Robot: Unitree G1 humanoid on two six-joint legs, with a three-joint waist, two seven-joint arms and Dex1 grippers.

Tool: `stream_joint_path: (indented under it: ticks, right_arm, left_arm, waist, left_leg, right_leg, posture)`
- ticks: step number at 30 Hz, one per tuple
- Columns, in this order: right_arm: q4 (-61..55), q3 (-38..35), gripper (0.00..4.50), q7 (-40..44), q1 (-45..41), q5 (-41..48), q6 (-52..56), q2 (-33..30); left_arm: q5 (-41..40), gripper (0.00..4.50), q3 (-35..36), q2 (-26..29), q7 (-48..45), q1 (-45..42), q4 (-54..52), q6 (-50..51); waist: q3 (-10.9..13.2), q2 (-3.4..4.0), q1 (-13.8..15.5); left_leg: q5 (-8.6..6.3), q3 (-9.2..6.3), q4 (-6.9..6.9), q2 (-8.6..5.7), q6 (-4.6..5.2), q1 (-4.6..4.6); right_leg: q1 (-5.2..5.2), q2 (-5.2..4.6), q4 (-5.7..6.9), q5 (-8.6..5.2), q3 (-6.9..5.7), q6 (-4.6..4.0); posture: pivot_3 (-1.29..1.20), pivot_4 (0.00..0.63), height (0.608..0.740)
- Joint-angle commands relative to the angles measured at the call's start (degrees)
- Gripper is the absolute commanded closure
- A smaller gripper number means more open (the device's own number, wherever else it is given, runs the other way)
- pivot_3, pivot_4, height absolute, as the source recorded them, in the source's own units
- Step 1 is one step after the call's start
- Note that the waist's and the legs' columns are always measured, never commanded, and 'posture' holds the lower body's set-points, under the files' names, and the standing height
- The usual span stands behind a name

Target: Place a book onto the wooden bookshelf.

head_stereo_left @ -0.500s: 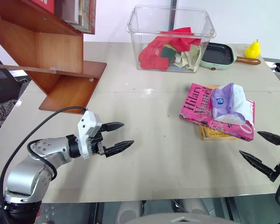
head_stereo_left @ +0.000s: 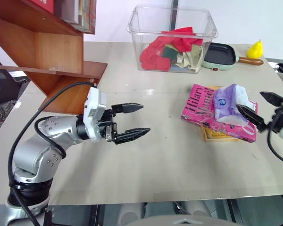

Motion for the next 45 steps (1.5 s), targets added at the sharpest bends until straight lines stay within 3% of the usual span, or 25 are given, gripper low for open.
stream_joint_path:
  ticks: [1, 5, 6, 8, 15, 16, 19, 22, 27, 30, 32, 34, 38, 41, 45]
  right_arm:
    - [5.3, 5.92, 0.0, -6.87, -6.59, -1.82, 7.29, 1.49]
    - [12.62, 12.52, 0.0, -9.37, -10.32, -7.08, 11.63, 2.06]
    - [13.9, 13.03, 0.26, -9.61, -10.63, -7.99, 11.84, 2.43]
    - [14.38, 14.51, 0.89, -8.18, -10.24, -9.35, 11.82, 1.48]
    - [11.05, 9.82, 4.32, -5.97, -10.05, -7.8, 11.48, 3.25]
    - [10.26, 8.09, 4.42, -5.94, -9.91, -7.39, 10.85, 3.72]
    - [8.72, -1.59, 4.42, -8.76, -8.93, -8.2, 10.99, 3.81]
    - [7.46, -11.51, 4.42, -10.06, -2.2, -12.4, 12.71, 0.85]
    - [9.87, -16.48, 4.42, -5.83, 9.37, -17.64, 9.82, -1.18]
    - [14.43, -15.13, 3.59, -2.61, 10.63, -18.27, 6.87, -0.16]
    - [17.03, -14.48, 2.6, -1.16, 11.36, -19.45, 5.01, -0.23]
    - [17.74, -14.42, 1.89, 1.27, 13.78, -21.02, 2.36, -1.24]
    - [7.75, -18.36, 0.08, 13.07, 21.01, -20.73, -6.37, -4.01]
    - [-1.42, -16.24, 0.08, 21.51, 27.73, -22.31, -14.44, -4.8]
    - [-2.55, -5.17, 0.08, 19.5, 31.18, -32.89, -24.06, -4.11]
  left_arm:
    - [-1.81, 0.1, -0.63, 0.04, -0.54, -1.67, -2.25, 0.29]
    - [-1.68, 0.1, -1.37, 0.03, -0.47, -2.41, -2.71, 0.23]
    - [-1.61, 0.04, -1.56, 0.09, -0.56, -2.53, -2.87, 0.12]
    - [-2.61, 0.0, -1.58, -0.36, 0.21, -3.06, -3.27, 0.69]
    - [-3.54, 0.0, -3.48, -1.33, -0.23, -4.64, -3.43, 1.36]
    - [-3.61, 0.0, -3.88, -1.6, -0.4, -5.05, -3.33, 1.36]
    - [-3.13, 0.0, -5.67, -3.36, -1.35, -7.88, -1.32, 0.42]
    - [-3.32, 0.0, -7.51, -6.43, -1.16, -11.59, 0.29, 0.45]
    - [-2.44, 0.0, -10.42, -10.19, -2.42, -14.31, 1.84, 0.03]
    - [-1.48, 0.0, -12.28, -12.01, -4.62, -16.38, 4.06, -0.8]
    - [-1.11, 0.0, -12.99, -12.31, -6.11, -17.22, 5.04, -0.99]
    - [-0.93, 0.0, -13.35, -12.16, -7.46, -17.54, 5.87, -1.02]
    - [0.36, 0.0, -12.83, -10.35, -9.37, -15.86, 7.36, -1.11]
    - [-0.16, 0.0, -11.02, -9.8, -8.06, -13.12, 9.12, 0.09]
    - [0.74, 0.0, -10.17, -8.01, -8.01, -8.91, 8.36, -0.48]
  waist:
    - [0.0, 0.0, -0.03]
    - [0.0, -0.01, 0.07]
    - [0.0, 0.0, 0.16]
    - [-0.01, -0.02, 0.19]
    - [-0.03, -0.05, 0.1]
    - [-0.03, -0.05, 0.13]
    - [-0.01, -0.02, 0.38]
    - [-0.01, 0.0, 1.25]
    - [-0.05, 0.01, 1.11]
    - [-0.07, 0.13, -0.18]
    - [-0.08, 0.14, -0.45]
    - [-0.13, 0.21, -0.4]
    - [-0.18, 0.49, -0.15]
    - [-0.26, 0.65, -0.45]
    - [-0.24, 0.29, -0.2]
  left_leg:
    - [0.0, 0.0, 0.0, 0.0, 0.0, -0.01]
    - [0.0, 0.02, 0.01, -0.01, 0.01, -0.01]
    - [0.0, 0.01, 0.03, -0.01, 0.01, -0.04]
    - [0.0, 0.02, 0.03, -0.02, 0.01, -0.03]
    - [0.01, -0.01, 0.08, -0.02, 0.01, 0.01]
    - [0.01, -0.02, 0.08, -0.02, 0.01, 0.02]
    - [0.01, -0.03, 0.08, -0.02, 0.01, -0.02]
    - [0.0, -0.03, 0.07, -0.07, 0.01, -0.06]
    - [0.0, -0.05, 0.01, -0.05, 0.02, -0.06]
    - [0.0, 0.04, 0.04, -0.04, 0.03, 0.03]
    - [0.0, 0.03, 0.11, -0.05, 0.04, 0.11]
    - [0.01, 0.0, 0.13, -0.05, 0.04, 0.15]
    - [0.0, -0.09, 0.1, -0.03, 0.04, 0.15]
    - [0.0, -0.06, 0.03, -0.02, 0.03, 0.17]
    - [0.0, -0.23, 0.04, 0.09, 0.03, 0.12]
  right_leg:
    - [0.0, 0.01, -0.01, 0.0, 0.0, 0.0]
    - [0.01, 0.02, -0.02, 0.01, 0.05, 0.01]
    - [0.01, 0.01, -0.02, 0.0, 0.03, 0.01]
    - [0.02, 0.0, -0.03, 0.0, 0.03, 0.01]
    - [0.08, 0.02, 0.0, 0.01, 0.03, 0.03]
    - [0.08, 0.02, 0.0, 0.01, 0.02, 0.03]
    - [0.07, 0.02, -0.01, 0.01, 0.01, 0.03]
    - [0.07, 0.0, -0.04, 0.0, 0.01, 0.05]
    - [0.08, 0.04, -0.1, -0.05, 0.0, 0.13]
    - [0.09, 0.07, -0.06, -0.04, 0.14, 0.13]
    - [0.14, 0.13, 0.01, -0.15, 0.21, 0.34]
    - [0.14, 0.18, 0.07, -0.15, 0.26, 0.33]
    - [0.12, 0.26, 0.13, -0.17, 0.25, 0.32]
    - [0.09, 0.28, 0.12, -0.18, 0.31, 0.34]
    - [0.09, 0.36, 0.08, -0.19, 0.14, 0.32]
  posture:
    - [0.0, 0.15, 0.74]
    - [0.0, 0.15, 0.74]
    - [0.0, 0.15, 0.74]
    - [0.0, 0.15, 0.74]
    - [0.0, 0.15, 0.74]
    - [0.0, 0.15, 0.74]
    - [0.0, 0.15, 0.74]
    - [0.0, 0.15, 0.74]
    - [0.0, 0.15, 0.74]
    - [0.0, 0.15, 0.74]
    - [0.0, 0.15, 0.74]
    - [0.0, 0.15, 0.74]
    - [0.0, 0.15, 0.74]
    - [0.0, 0.15, 0.74]
    - [0.0, 0.15, 0.74]
